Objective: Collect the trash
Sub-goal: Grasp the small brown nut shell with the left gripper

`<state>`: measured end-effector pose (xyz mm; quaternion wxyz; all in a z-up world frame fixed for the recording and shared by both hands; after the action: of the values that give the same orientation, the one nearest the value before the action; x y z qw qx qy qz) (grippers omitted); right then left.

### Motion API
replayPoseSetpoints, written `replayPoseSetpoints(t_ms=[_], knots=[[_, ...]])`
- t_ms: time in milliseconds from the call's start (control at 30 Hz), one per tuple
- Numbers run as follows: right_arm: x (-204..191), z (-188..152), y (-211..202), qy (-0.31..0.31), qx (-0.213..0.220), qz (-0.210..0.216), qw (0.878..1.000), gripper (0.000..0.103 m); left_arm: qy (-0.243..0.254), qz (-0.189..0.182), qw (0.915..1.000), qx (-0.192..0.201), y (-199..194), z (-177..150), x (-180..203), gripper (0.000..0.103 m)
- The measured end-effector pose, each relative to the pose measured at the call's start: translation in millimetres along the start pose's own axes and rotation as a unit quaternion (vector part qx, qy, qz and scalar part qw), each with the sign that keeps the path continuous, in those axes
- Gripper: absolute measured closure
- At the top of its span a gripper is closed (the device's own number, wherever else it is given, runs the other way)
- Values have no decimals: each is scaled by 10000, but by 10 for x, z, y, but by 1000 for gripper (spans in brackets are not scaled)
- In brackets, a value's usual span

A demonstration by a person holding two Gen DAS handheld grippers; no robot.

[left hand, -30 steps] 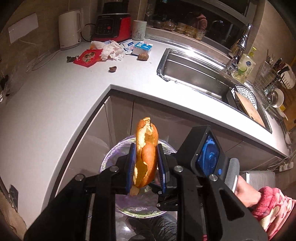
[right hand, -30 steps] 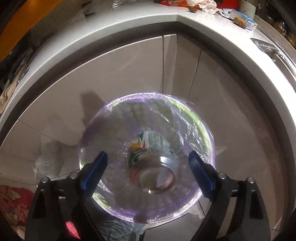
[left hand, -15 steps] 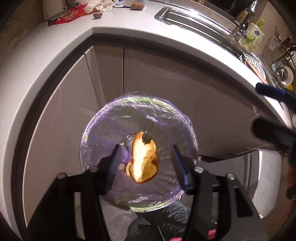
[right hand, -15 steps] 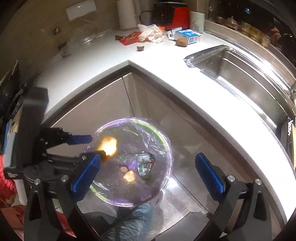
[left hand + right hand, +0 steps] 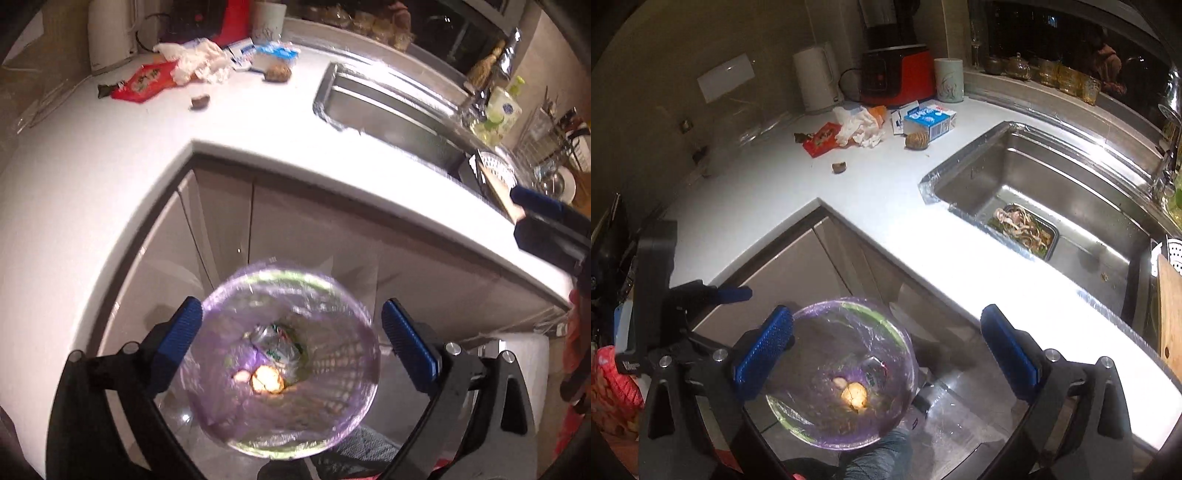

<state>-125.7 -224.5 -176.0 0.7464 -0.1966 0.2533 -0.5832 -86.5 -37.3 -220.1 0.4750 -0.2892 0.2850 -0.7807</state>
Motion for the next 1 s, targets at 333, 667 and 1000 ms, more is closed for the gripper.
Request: replayPoseSetpoints(t_ms=[333, 667, 1000], knots=[[385, 640, 978, -436, -102, 440, 9980, 2, -187, 573, 9969, 500, 852, 1231, -673, 33], [819, 928, 1870, -413, -307, 703, 9962, 2, -418, 886, 9943, 432, 1439, 1389, -900, 53], [865, 1109, 2333, -411, -249, 829, 9954, 2, -251, 1011, 9935, 452, 1432, 1406, -837, 79]])
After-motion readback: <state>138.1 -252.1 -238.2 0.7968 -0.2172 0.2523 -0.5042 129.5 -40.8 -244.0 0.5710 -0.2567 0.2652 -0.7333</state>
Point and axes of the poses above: each gripper's, at about its wrist camera, not at the fingertips, and y roughly the way its jaws point, x to its right, z to its top, the point moved 1 cm from there along y, roughly the way its jaws point, and after that the axes turned 12 degrees about x, right-handed, at the moved point
